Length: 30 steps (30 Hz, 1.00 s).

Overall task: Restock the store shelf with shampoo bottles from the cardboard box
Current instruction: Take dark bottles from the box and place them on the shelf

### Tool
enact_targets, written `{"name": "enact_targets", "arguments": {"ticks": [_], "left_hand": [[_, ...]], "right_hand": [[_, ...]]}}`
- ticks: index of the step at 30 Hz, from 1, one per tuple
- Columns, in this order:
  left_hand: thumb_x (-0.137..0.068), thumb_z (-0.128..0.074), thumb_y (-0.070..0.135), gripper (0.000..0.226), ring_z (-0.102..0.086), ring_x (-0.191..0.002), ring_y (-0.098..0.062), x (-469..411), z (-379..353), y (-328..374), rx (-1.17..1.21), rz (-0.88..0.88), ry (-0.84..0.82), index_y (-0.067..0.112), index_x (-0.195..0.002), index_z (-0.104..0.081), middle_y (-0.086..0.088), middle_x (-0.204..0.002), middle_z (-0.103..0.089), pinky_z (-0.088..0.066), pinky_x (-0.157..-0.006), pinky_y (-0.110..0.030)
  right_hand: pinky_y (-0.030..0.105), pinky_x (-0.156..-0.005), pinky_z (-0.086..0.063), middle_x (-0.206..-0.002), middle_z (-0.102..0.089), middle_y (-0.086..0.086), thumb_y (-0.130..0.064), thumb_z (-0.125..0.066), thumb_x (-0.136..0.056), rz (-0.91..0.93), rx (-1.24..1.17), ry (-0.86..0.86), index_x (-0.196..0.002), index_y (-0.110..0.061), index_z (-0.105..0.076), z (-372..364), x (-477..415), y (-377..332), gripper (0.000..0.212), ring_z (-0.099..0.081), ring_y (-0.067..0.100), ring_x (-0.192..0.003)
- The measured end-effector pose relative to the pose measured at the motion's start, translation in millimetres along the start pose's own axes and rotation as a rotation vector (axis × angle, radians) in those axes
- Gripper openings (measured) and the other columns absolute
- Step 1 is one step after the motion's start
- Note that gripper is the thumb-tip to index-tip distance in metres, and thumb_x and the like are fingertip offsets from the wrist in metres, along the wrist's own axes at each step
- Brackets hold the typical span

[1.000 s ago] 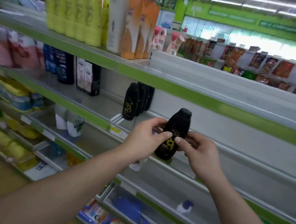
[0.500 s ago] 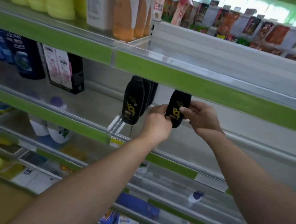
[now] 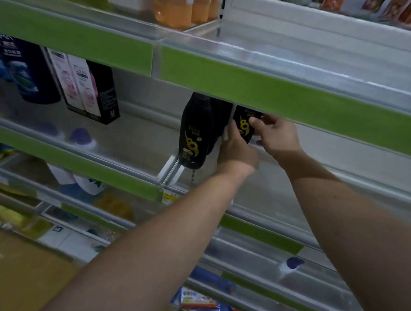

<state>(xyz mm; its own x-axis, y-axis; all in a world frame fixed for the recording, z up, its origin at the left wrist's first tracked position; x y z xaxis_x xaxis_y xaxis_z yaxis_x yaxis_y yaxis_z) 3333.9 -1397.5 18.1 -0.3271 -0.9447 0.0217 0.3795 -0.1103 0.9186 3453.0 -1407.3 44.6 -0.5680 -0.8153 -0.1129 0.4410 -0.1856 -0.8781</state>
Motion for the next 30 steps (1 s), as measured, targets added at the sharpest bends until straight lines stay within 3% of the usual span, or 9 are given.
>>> {"name": "enact_targets", "arguments": {"ticks": [3,7,10,12,14,19,23,30], "left_hand": [[-0.094,-0.045,0.008,0.075,-0.018,-0.149,-0.024,-3.4,-3.4,0.4,0.019,-0.004,0.005,0.016,-0.158,-0.007,-0.004,-0.165,-0.007,-0.022,-0.116,-0.031],[-0.093,-0.049,0.011,0.075,-0.020,-0.149,-0.025,-9.7,-5.9,-0.2,0.044,-0.021,0.040,0.014,-0.157,-0.010,-0.005,-0.165,-0.009,-0.023,-0.116,-0.032],[-0.091,-0.055,0.012,0.079,-0.019,-0.149,-0.024,-13.1,-7.3,0.3,0.065,-0.001,0.043,0.014,-0.157,-0.011,-0.006,-0.165,-0.009,-0.022,-0.116,-0.031],[-0.090,-0.056,0.012,0.079,-0.022,-0.148,-0.026,-15.4,-7.3,2.1,0.080,0.007,0.062,0.013,-0.157,-0.014,-0.007,-0.164,-0.012,-0.024,-0.116,-0.032],[-0.089,-0.055,0.011,0.077,-0.027,-0.146,-0.027,-15.9,-6.7,4.0,0.097,0.007,0.089,0.011,-0.156,-0.017,-0.008,-0.163,-0.017,-0.026,-0.114,-0.032],[-0.088,-0.054,0.010,0.071,-0.031,-0.143,-0.029,-15.6,-4.3,5.0,0.136,-0.004,0.126,0.009,-0.154,-0.025,-0.011,-0.159,-0.026,-0.028,-0.113,-0.032],[-0.092,-0.052,0.011,0.071,-0.025,-0.147,-0.026,-13.6,-2.6,4.0,0.131,0.023,0.087,0.010,-0.155,-0.020,-0.010,-0.162,-0.019,-0.025,-0.114,-0.029],[-0.093,-0.050,0.012,0.073,-0.016,-0.150,-0.022,-3.5,0.1,-0.4,0.106,0.047,0.018,0.008,-0.156,-0.014,-0.009,-0.164,-0.016,-0.020,-0.117,-0.029]], "right_hand": [[0.055,-0.093,-0.052,-0.101,-0.075,0.015,-0.037,-0.068,-0.091,-0.005,0.028,0.021,-0.072,-0.022,-0.064,-3.2,-1.7,1.5,0.025,-0.068,0.031,-0.105],[0.052,-0.096,-0.051,-0.107,-0.074,0.011,-0.032,-0.066,-0.093,0.098,0.084,0.041,-0.085,-0.029,-0.065,-4.6,-3.9,-5.3,0.009,-0.066,0.031,-0.109],[0.041,-0.097,-0.050,-0.101,-0.071,0.007,-0.028,-0.064,-0.096,0.104,0.082,0.045,-0.091,-0.024,-0.066,-3.5,-3.9,-8.8,0.006,-0.065,0.025,-0.107],[0.032,-0.089,-0.046,-0.093,-0.065,0.002,-0.027,-0.063,-0.096,0.094,0.100,0.041,-0.093,-0.022,-0.066,-3.6,-4.1,-9.1,0.008,-0.062,0.021,-0.100],[0.030,-0.088,-0.044,-0.094,-0.063,0.001,-0.027,-0.063,-0.096,0.081,0.084,0.040,-0.097,-0.018,-0.069,-3.7,-4.2,-9.6,0.011,-0.059,0.019,-0.098],[0.034,-0.092,-0.047,-0.103,-0.070,0.009,-0.027,-0.059,-0.099,0.074,0.184,0.028,-0.094,-0.016,-0.069,-5.1,-1.3,-18.6,0.015,-0.061,0.023,-0.102],[0.042,-0.100,-0.047,-0.113,-0.071,0.013,-0.026,-0.060,-0.097,0.048,0.191,0.053,-0.103,-0.007,-0.073,-5.7,0.0,-21.0,0.024,-0.062,0.029,-0.111],[0.043,-0.094,-0.050,-0.083,-0.067,0.006,-0.023,-0.070,-0.091,-0.039,0.081,0.108,-0.096,-0.001,-0.070,4.5,13.0,-15.1,0.023,-0.063,0.020,-0.088]]}}
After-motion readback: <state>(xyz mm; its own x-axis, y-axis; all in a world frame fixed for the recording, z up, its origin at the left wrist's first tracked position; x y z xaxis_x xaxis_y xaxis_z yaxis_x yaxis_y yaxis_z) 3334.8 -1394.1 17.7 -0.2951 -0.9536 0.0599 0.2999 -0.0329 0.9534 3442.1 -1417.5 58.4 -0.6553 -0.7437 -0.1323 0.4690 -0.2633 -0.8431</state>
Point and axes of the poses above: each hand's wrist, its own x-axis away from the middle knuckle, its own z-axis out of the back of the hand, y = z × x, the point moved 6 cm from there along -x, towards the middle knuckle
